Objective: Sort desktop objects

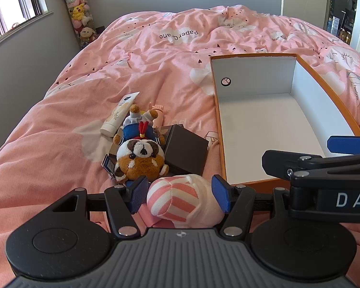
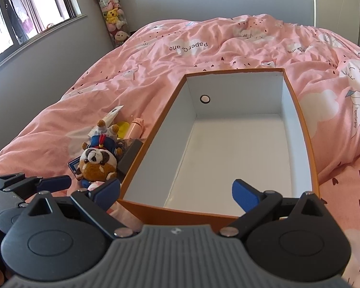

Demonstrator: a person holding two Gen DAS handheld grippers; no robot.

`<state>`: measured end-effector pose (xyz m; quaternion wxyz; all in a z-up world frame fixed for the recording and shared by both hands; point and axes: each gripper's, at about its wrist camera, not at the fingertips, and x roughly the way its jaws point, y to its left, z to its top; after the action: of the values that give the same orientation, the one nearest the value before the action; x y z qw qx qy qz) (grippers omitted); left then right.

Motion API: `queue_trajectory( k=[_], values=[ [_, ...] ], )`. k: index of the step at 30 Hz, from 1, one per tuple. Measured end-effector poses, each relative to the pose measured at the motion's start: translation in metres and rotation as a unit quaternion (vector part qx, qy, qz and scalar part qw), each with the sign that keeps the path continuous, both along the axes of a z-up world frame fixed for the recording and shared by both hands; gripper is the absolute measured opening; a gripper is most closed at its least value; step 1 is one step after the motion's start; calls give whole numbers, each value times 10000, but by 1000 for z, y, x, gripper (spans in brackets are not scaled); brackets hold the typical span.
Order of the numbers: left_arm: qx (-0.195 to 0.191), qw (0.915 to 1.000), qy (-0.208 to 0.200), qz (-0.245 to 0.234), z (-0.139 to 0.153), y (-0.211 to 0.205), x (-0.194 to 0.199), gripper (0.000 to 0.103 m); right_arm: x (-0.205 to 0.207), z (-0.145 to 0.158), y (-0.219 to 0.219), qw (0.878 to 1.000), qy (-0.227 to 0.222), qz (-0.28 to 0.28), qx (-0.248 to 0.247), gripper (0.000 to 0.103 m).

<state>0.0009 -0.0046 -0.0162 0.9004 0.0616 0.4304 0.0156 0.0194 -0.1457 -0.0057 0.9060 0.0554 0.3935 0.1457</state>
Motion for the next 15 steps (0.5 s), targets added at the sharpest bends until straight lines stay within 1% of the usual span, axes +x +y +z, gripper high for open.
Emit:
queue_trajectory(
  k=[15],
  values=[
    [10,10000,20,8,-2,1,-1,69,2,-1,1,10000,68,-2,-2,100]
  ],
)
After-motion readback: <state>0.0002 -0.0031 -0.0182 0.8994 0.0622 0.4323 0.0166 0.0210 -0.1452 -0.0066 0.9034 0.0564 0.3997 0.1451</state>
